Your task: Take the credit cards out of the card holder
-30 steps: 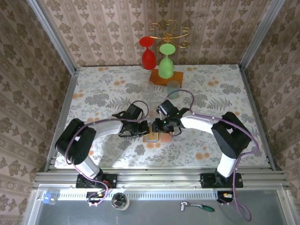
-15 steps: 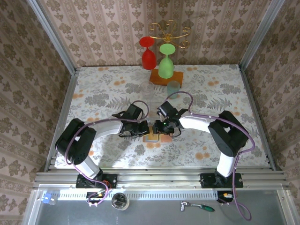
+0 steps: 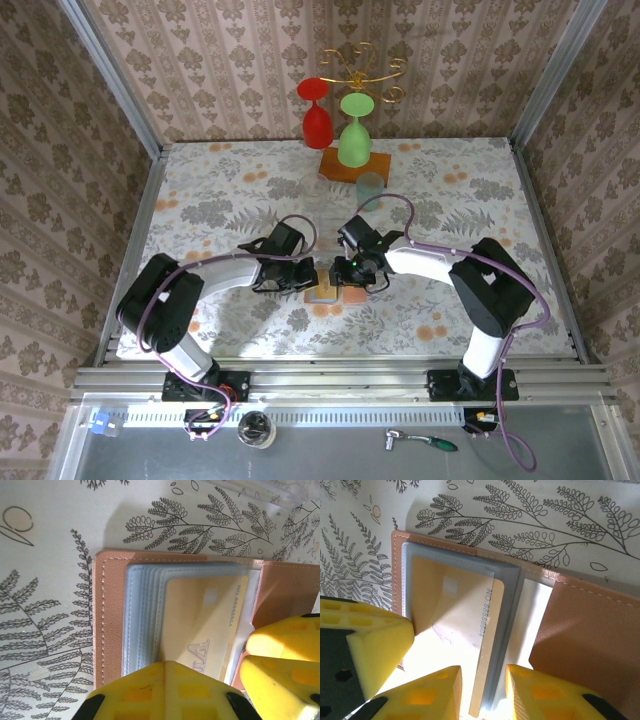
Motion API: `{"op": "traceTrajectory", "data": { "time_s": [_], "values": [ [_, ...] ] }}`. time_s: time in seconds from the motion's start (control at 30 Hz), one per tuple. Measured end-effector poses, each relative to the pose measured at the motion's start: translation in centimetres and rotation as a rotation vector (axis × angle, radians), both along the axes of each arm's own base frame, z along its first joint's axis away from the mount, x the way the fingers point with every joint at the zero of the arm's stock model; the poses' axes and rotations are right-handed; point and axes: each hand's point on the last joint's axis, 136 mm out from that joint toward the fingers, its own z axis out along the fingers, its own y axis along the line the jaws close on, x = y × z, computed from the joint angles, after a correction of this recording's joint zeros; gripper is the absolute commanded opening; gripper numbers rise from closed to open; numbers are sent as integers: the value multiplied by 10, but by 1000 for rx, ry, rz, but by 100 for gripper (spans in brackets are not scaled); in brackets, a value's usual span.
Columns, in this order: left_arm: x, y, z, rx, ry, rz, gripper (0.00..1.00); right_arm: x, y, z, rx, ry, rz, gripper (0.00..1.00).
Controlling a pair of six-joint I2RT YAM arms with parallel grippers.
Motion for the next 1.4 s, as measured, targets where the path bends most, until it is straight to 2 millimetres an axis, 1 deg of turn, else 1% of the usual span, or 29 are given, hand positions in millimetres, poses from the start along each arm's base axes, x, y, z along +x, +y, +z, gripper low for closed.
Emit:
{"op": "traceTrajectory", "data": {
  "time_s": [0.27,0.47,0.77,0.9,1.03,1.17,1.4],
  "values": [
    [5,3,9,-14,-22,17,2,4,0,13,36,-22,-9,32],
    [10,9,10,-5,-22,30,0,5,0,13,76,-13,-31,31],
    [11,5,5,-21,-6,22,0,9,11,19,148,-7,-32,31],
    [11,5,4,-19,-4,22,0,9,14,18,160,-2,-29,31],
    [10,6,-2,-10,7,23,0,10,14,15,160,4,-31,31],
    [9,6,-3,-9,10,23,0,9,13,8,151,21,-35,31],
    [9,6,-3,-14,8,21,0,6,14,-5,156,51,-43,28]
  ]
}}
